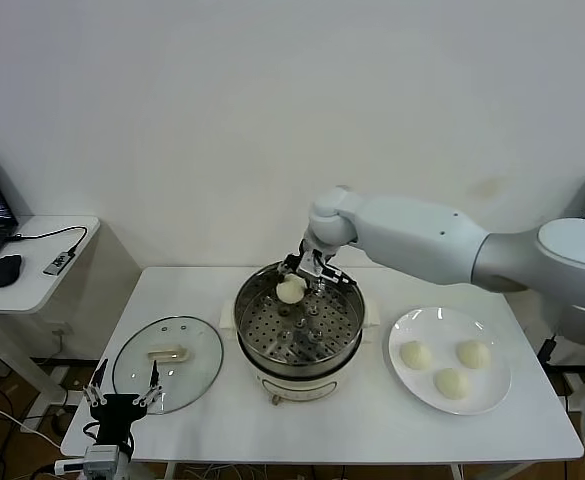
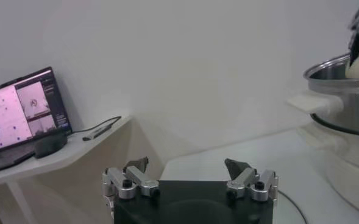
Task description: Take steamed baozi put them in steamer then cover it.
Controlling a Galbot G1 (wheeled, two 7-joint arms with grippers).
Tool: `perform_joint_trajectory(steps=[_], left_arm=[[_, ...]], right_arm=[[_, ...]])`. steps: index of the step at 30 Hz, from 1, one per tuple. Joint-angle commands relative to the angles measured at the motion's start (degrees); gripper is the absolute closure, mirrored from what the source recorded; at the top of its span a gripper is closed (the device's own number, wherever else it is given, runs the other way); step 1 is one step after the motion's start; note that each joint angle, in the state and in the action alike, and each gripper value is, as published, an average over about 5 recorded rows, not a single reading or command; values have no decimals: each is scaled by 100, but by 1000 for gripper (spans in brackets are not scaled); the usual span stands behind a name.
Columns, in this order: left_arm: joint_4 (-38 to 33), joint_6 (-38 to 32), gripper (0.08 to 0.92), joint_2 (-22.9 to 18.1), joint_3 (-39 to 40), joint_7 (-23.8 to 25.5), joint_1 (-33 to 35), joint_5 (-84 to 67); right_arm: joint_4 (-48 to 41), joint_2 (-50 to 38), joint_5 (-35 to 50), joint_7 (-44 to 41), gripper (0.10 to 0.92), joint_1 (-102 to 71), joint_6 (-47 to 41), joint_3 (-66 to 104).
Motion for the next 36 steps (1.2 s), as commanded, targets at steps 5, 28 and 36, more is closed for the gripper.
perform_joint_trajectory(steps=[5,28,36], left_arm=[[-7,-3,177,-13,-8,-1,4,2],[-268,-5,177,94,-127,5,86,-19],[-303,-4,177,146,-54,8,61,2]], right_arm=[[-316,150,-629,137,419,-124,454,6],[2300,-2137,3056,-912,203,1611,-2965,-359],[3310,-3663,3007,-1183,203,1907,-4595,-551]])
